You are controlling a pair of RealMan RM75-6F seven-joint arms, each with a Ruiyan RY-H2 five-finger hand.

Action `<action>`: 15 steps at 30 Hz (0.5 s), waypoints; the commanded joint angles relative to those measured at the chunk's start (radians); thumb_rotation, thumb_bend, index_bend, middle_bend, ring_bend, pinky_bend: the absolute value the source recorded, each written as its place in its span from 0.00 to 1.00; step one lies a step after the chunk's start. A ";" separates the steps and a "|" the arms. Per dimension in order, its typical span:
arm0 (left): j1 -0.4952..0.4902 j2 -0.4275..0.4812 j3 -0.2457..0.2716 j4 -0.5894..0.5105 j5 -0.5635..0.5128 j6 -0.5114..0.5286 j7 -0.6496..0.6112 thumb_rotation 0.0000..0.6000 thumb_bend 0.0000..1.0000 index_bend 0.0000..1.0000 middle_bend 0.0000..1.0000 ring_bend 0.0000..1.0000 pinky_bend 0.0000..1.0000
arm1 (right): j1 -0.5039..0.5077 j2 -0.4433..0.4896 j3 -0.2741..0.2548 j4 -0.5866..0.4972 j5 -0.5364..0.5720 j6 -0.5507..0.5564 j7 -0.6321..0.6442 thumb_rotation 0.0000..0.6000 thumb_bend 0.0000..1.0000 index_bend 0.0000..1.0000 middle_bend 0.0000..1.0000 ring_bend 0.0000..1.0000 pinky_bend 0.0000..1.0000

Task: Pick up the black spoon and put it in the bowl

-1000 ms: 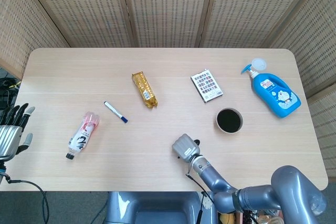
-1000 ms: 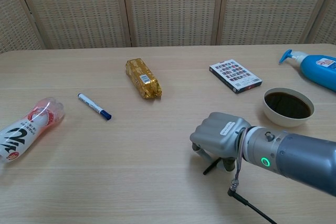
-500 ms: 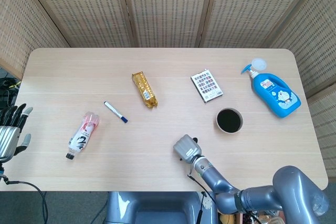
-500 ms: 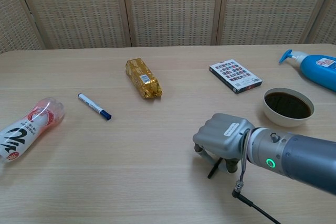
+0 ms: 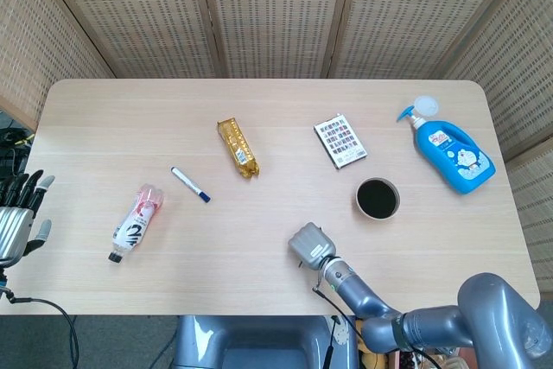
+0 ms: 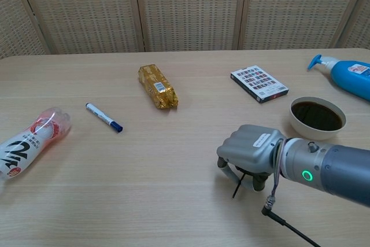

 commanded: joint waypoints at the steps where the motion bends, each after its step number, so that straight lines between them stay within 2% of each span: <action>1: 0.000 0.001 0.000 -0.001 0.001 0.000 0.001 1.00 0.48 0.02 0.04 0.00 0.00 | -0.005 0.012 0.007 -0.009 -0.013 0.001 0.020 1.00 0.61 0.63 0.92 0.96 0.96; 11: -0.001 0.005 -0.001 -0.009 0.000 0.000 0.009 1.00 0.48 0.02 0.04 0.00 0.00 | -0.011 0.085 0.021 -0.075 -0.059 -0.013 0.090 1.00 0.64 0.65 0.93 0.97 0.96; 15: 0.000 0.008 -0.002 -0.014 0.001 0.003 0.012 1.00 0.48 0.02 0.04 0.00 0.00 | -0.012 0.157 0.053 -0.145 -0.068 -0.029 0.157 1.00 0.64 0.65 0.93 0.97 0.96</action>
